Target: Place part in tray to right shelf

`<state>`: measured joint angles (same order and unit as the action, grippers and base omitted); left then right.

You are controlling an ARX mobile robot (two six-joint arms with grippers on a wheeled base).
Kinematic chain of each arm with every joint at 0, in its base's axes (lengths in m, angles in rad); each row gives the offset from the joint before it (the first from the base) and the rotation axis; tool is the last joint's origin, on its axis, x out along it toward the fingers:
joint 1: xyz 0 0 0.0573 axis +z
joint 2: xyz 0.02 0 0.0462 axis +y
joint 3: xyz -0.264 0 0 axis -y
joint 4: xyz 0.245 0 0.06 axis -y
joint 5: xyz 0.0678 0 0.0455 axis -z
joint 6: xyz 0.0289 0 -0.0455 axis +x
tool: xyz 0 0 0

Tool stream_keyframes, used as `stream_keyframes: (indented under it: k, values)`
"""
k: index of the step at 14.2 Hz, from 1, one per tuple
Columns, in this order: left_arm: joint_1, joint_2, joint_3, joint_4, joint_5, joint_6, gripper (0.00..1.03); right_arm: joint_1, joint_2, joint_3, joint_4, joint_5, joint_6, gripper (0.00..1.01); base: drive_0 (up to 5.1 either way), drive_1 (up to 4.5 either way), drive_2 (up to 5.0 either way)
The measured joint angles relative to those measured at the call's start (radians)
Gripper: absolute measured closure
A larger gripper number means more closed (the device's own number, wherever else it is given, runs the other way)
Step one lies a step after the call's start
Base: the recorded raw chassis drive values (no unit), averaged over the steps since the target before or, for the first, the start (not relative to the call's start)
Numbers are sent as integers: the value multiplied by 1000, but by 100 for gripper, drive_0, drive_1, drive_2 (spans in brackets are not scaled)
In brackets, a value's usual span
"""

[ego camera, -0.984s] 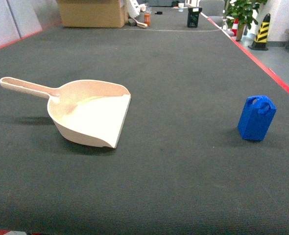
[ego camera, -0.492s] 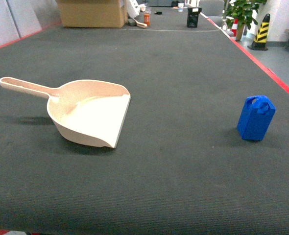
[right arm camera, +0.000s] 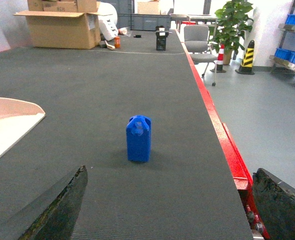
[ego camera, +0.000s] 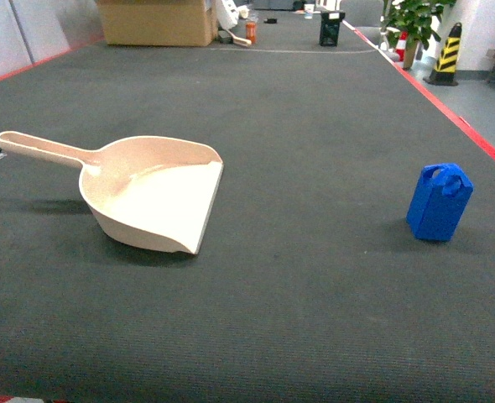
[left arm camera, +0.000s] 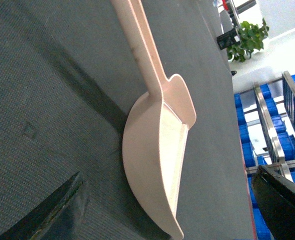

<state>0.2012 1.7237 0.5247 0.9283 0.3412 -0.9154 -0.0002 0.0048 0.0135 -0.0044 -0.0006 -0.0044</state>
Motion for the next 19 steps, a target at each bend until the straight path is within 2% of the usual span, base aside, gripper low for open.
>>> stream_keyframes:
  k: [3, 5, 6, 9, 15, 19]
  values:
    - [2, -14, 0, 10, 0, -2, 5, 0, 0, 0, 0, 0, 0, 3, 0, 0, 0]
    - [3, 34, -7, 179, 18, -50, 5, 0, 0, 0, 0, 0, 0, 3, 0, 0, 0]
    - [3, 88, 46, 155, 8, -74, 5, 0, 0, 0, 0, 0, 0, 3, 0, 0, 0]
    - [6, 280, 270, 103, 3, -106, 5, 0, 0, 0, 0, 0, 0, 3, 0, 0, 0]
    - [-12, 460, 593, -46, -8, -127, 5, 0, 0, 0, 0, 0, 0, 3, 0, 0, 0]
    - [-27, 545, 740, -108, -19, -148, 5, 0, 0, 0, 0, 0, 0, 3, 0, 0, 0]
